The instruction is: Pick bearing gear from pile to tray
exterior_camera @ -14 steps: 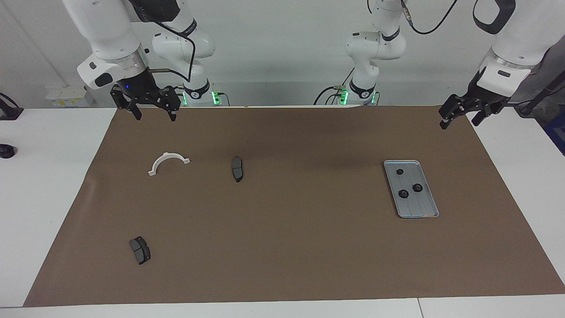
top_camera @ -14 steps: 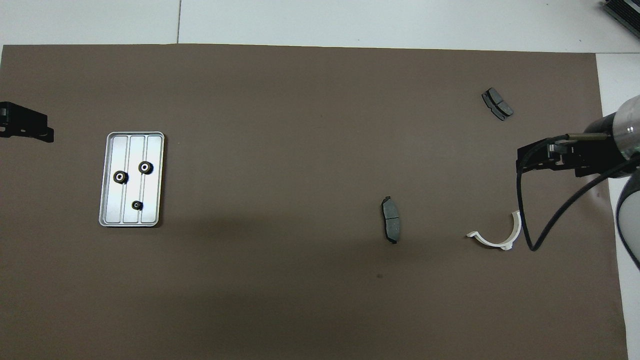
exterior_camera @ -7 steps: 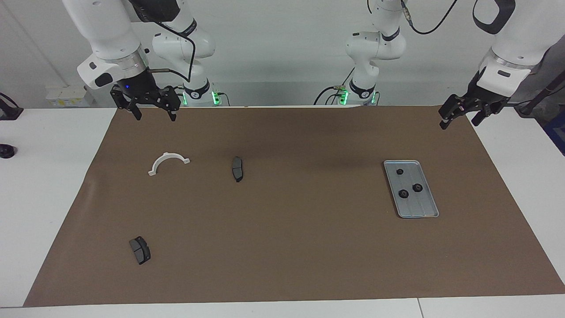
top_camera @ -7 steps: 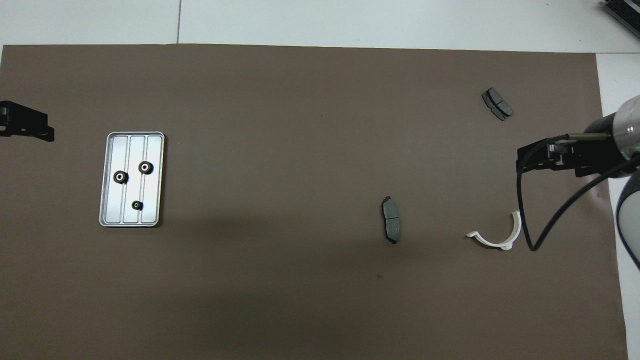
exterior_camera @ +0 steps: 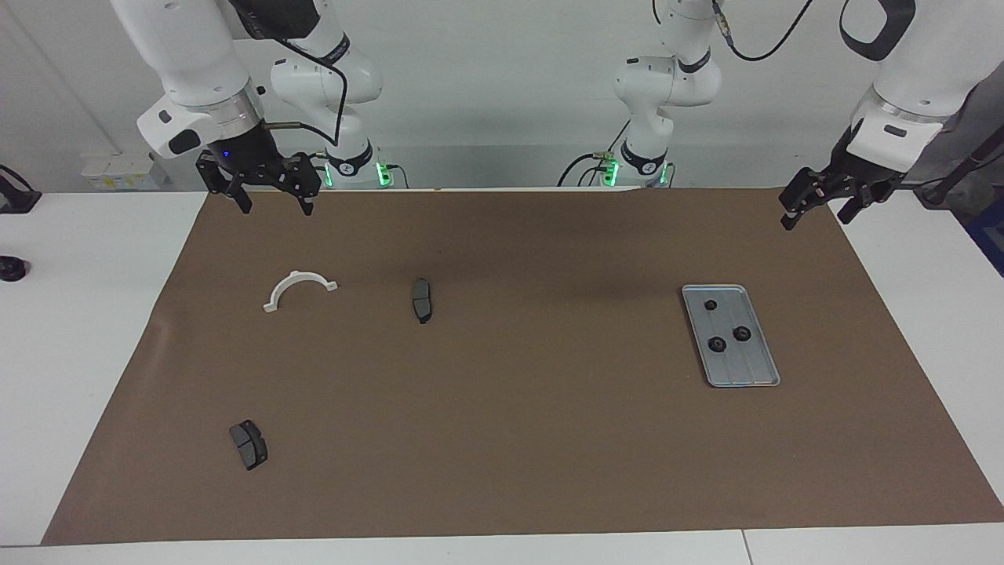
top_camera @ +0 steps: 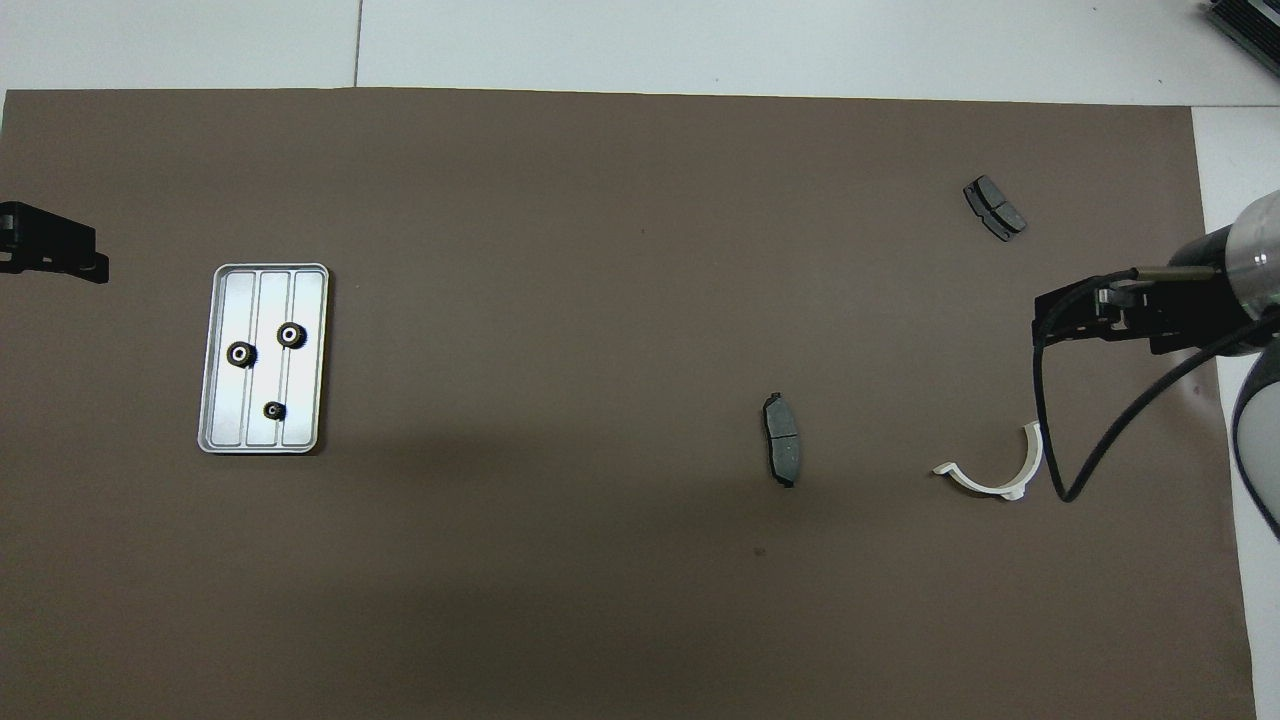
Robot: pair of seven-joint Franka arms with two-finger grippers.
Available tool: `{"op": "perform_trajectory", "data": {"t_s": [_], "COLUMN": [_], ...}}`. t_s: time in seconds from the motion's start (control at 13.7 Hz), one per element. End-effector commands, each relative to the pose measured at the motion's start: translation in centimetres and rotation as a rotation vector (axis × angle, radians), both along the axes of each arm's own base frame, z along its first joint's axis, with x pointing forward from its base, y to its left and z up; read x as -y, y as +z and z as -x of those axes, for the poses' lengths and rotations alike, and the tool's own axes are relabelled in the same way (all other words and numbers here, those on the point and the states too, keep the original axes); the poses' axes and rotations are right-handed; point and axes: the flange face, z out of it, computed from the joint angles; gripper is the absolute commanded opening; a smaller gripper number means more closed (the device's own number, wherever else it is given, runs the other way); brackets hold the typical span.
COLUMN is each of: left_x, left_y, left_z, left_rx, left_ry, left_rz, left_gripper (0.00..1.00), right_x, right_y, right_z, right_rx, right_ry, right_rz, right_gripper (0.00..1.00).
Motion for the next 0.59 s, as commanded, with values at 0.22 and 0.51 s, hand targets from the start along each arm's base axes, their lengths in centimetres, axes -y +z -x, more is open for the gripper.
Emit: {"op": "perform_trajectory", "data": {"t_s": [0.22,0.51], "left_x": [-0.17,-0.27], "left_y": [0.24,0.25], "left_z": [0.29,0.27], "left_rx": [0.008,0.009], "left_ry": [0.014,0.014], "left_rz": [-0.011,-0.012], "left_gripper": [1.0,1.0], "right_x": [0.19,0.2], "right_y": [-0.1,-0.55], "right_z": [0.13,0.56], "right_rx": [-0.005,-0.025], "right_ry": [-0.01,-0.006], "right_rz": [0.004,0.006], "right_gripper": [1.0,1.0]}}
